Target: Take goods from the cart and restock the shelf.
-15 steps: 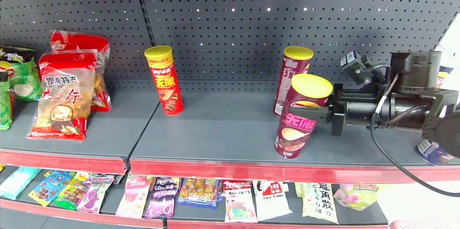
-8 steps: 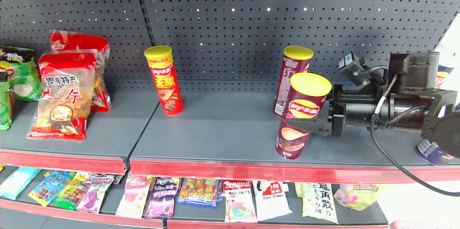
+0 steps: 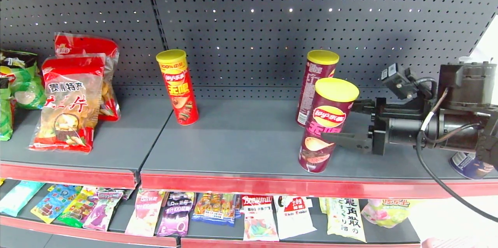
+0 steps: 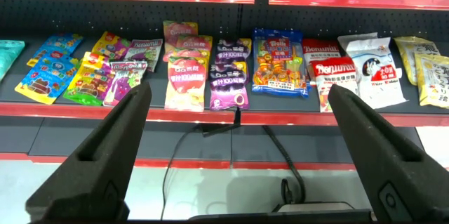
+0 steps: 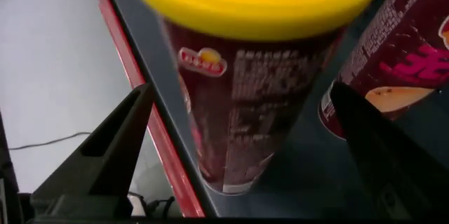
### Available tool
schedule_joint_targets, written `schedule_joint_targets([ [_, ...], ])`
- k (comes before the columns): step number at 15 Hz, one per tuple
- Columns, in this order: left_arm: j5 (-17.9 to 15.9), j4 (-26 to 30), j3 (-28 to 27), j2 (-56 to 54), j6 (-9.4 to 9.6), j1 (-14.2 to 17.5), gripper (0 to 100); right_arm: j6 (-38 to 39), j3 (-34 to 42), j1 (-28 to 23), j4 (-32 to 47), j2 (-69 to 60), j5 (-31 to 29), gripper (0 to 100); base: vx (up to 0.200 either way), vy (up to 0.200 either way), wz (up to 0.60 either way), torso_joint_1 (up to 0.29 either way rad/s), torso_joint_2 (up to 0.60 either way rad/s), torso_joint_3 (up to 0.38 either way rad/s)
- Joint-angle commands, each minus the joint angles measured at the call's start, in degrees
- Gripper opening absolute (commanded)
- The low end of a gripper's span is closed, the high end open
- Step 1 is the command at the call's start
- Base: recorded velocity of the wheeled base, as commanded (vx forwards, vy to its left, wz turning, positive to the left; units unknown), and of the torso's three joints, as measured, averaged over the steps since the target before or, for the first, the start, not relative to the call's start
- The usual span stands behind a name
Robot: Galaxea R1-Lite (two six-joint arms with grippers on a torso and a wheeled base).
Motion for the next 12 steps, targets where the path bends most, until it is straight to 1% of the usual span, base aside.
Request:
schedule_joint_targets([
  [1, 0.0, 0.0, 0.0, 0.0, -0.02, 0.0, 100, -0.1, 6.4, 0.2, 0.0, -4.5, 0.0, 100, 0.000, 0.000, 0.00, 0.000, 0.00, 0.000],
  [3, 0.0, 0.0, 0.0, 0.0, -0.02, 0.0, 100, -0.1, 10.9, 0.2, 0.0, -6.4, -1.2, 100, 0.000, 0.000, 0.00, 0.000, 0.00, 0.000],
  [5, 0.0, 0.0, 0.0, 0.0, -0.02, 0.0, 100, -0.1, 14.0, 0.5, 0.0, -7.3, -5.9, 100, 0.000, 0.000, 0.00, 0.000, 0.00, 0.000],
  [6, 0.0, 0.0, 0.0, 0.0, -0.02, 0.0, 100, -0.1, 15.1, 0.8, 0.0, -7.4, -6.9, 100, 0.000, 0.000, 0.00, 0.000, 0.00, 0.000],
  [8, 0.1, 0.0, 0.0, 0.0, -0.02, 0.0, 100, -0.1, 16.4, 1.2, 0.0, -6.8, -8.1, 100, 0.000, 0.000, 0.00, 0.000, 0.00, 0.000],
  [12, 0.1, 0.0, 0.0, 0.0, -0.02, 0.0, 100, 0.1, 15.9, 2.8, -0.2, -4.3, -15.5, 100, 0.000, 0.000, 0.00, 0.000, 0.00, 0.000],
])
